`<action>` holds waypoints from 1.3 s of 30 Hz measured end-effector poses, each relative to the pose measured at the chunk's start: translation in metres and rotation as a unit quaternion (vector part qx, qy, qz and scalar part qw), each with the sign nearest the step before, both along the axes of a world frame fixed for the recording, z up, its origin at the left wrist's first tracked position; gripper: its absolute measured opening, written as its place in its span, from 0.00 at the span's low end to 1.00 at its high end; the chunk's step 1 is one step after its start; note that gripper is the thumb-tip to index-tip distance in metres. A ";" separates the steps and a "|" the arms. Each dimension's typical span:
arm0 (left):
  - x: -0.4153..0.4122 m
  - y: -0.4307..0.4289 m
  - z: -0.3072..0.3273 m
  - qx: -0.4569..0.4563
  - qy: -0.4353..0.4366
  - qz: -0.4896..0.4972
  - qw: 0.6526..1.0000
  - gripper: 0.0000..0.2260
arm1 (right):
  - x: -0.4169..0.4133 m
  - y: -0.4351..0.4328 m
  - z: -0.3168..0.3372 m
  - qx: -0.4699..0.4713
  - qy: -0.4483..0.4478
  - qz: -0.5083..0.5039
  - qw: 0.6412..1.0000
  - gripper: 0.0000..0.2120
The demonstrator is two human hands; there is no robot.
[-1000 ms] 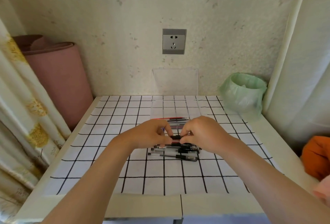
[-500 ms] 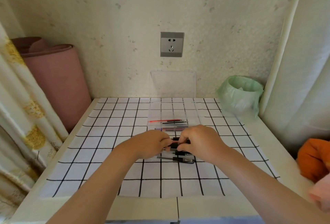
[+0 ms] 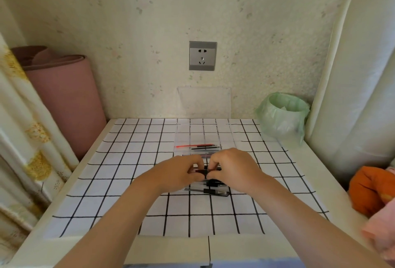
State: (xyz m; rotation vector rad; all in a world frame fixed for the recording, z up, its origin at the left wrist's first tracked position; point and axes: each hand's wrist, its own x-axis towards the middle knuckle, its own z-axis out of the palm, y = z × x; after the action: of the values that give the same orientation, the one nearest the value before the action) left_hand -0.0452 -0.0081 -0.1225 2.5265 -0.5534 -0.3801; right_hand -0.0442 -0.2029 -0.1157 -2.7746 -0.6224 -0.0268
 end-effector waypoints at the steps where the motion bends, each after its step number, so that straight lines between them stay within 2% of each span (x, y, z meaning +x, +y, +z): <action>1: 0.001 0.002 0.000 0.006 -0.008 0.001 1.000 0.03 | 0.001 0.001 0.000 0.005 0.004 0.000 1.000 0.08; 5: 0.002 0.008 0.000 -0.001 0.025 0.019 1.000 0.12 | 0.004 0.006 0.000 0.015 0.001 0.009 1.000 0.08; 7: 0.002 0.009 -0.001 -0.004 0.031 0.021 0.999 0.14 | 0.004 0.009 -0.001 0.002 -0.006 0.022 1.000 0.07; 10: 0.000 0.013 -0.001 -0.019 0.023 0.017 0.999 0.05 | 0.003 0.012 -0.002 -0.005 -0.018 0.029 0.999 0.06; 13: 0.000 0.019 -0.002 -0.014 -0.011 0.008 1.000 0.03 | 0.002 0.014 -0.003 0.005 -0.029 0.024 0.999 0.06; 17: -0.001 0.020 -0.002 0.001 0.011 0.026 1.000 0.12 | 0.001 0.016 -0.004 0.000 -0.035 0.032 0.999 0.06; 24: -0.003 0.028 0.002 0.005 -0.014 0.030 0.999 0.04 | 0.002 0.013 -0.004 0.012 -0.032 0.055 0.998 0.07; 30: 0.002 0.067 0.015 0.034 -0.018 0.121 0.992 0.03 | 0.014 -0.018 0.001 0.013 -0.004 -0.006 1.000 0.06; 34: 0.002 0.078 0.014 0.096 -0.116 0.194 0.969 0.04 | 0.015 -0.030 -0.002 0.002 0.022 -0.029 0.999 0.06; 36: -0.001 0.068 0.010 0.054 -0.178 0.185 0.965 0.05 | 0.013 -0.029 -0.003 0.000 0.027 -0.022 0.999 0.05; 39: -0.009 0.042 0.007 -0.011 -0.218 0.100 0.971 0.11 | 0.008 -0.022 -0.002 0.011 0.019 0.003 1.000 0.05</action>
State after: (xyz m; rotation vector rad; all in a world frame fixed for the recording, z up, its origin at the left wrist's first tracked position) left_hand -0.0538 0.0336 -0.1154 2.6208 -0.4485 0.2619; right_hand -0.0357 -0.2247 -0.1181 -2.7454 -0.6168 0.0198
